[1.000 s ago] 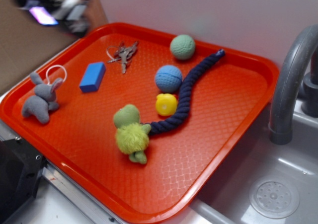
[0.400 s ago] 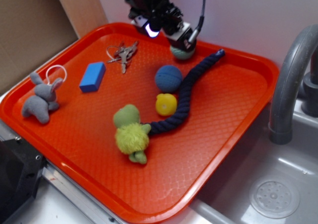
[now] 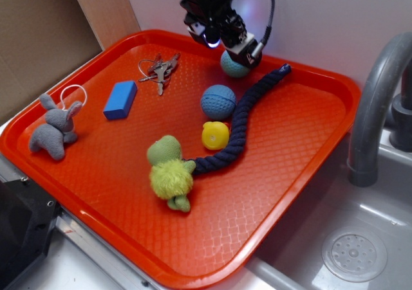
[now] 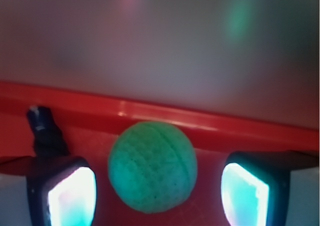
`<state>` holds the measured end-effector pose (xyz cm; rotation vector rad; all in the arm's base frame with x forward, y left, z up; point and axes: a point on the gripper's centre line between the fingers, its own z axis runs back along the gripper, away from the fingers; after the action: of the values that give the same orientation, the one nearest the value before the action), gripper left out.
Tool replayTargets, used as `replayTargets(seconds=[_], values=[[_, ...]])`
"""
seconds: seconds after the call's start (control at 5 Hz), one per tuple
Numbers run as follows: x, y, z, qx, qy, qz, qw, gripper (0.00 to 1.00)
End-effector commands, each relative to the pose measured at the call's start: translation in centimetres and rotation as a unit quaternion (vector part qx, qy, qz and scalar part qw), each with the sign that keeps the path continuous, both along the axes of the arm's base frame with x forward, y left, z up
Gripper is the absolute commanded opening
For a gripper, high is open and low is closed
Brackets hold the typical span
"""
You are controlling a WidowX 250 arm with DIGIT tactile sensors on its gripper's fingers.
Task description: Grab the green ball.
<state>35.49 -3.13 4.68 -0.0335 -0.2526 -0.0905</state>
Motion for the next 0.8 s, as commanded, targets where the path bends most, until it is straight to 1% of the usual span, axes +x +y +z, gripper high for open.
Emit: replayTargets(seconds=[0.0,0.2,0.4,0.6], values=[[-0.2,0.7,2.5,-0.054,-0.063,-0.015,0.996,0.0],[-0.3,1.1,2.9,-0.03,-0.087,-0.017,0.996,0.0],[0.0,0.8,1.8,-0.02,-0.073,-0.032,0.997,0.0],[-0.1,0.6,1.4,-0.016,-0.065,-0.035,0.997,0.0]])
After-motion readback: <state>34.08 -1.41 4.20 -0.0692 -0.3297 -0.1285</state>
